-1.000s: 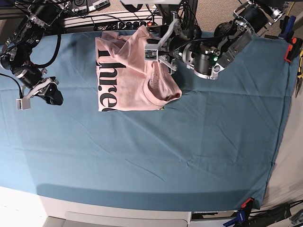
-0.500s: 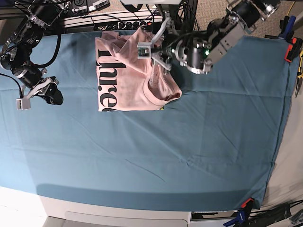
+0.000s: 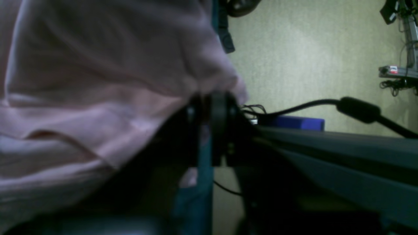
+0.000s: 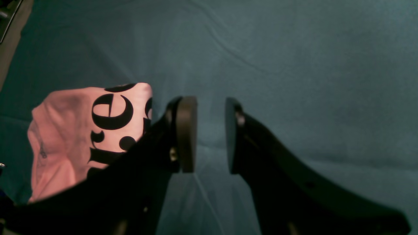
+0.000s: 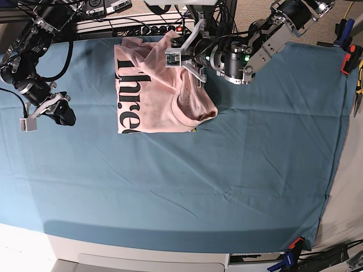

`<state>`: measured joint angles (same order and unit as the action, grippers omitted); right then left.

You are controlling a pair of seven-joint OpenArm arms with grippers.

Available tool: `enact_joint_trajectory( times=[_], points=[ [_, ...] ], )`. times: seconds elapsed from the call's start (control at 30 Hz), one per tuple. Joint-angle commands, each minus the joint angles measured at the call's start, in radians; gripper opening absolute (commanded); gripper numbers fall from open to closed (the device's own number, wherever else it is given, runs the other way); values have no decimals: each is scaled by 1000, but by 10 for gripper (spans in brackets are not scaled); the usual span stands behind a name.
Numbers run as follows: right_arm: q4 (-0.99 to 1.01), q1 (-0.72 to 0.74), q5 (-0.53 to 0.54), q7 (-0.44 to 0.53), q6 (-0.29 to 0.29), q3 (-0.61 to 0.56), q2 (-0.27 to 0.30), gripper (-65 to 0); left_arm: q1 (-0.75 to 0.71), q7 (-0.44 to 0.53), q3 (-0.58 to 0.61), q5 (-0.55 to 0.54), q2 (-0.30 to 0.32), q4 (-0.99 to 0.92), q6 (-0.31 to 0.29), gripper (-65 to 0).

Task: Fold the T-shirt properly
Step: 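Tuck the grasped edge under the shirt with the left gripper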

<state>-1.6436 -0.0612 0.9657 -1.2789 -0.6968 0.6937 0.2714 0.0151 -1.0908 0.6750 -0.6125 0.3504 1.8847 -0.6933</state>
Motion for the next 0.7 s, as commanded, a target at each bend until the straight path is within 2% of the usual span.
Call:
enact_joint_trajectory(
  times=[0.0, 0.3, 0.47, 0.6, 0.67],
  points=[
    [-16, 11, 20, 23, -1, 6, 19, -495, 13, 27, -3, -14, -7, 16, -5, -650],
    [-16, 11, 20, 23, -1, 6, 19, -495, 16, 43, -3, -15, -6, 16, -5, -650],
    [-16, 11, 19, 22, -1, 6, 19, -495, 33, 3, -3, -16, 5, 16, -5, -650],
    [-16, 11, 20, 22, -1, 6, 19, -495, 63, -10, -3, -19, 37, 16, -2, -650],
    [-16, 11, 19, 22, -1, 6, 19, -495, 79, -10, -3, -19, 61, 16, 19, -650]
  ],
)
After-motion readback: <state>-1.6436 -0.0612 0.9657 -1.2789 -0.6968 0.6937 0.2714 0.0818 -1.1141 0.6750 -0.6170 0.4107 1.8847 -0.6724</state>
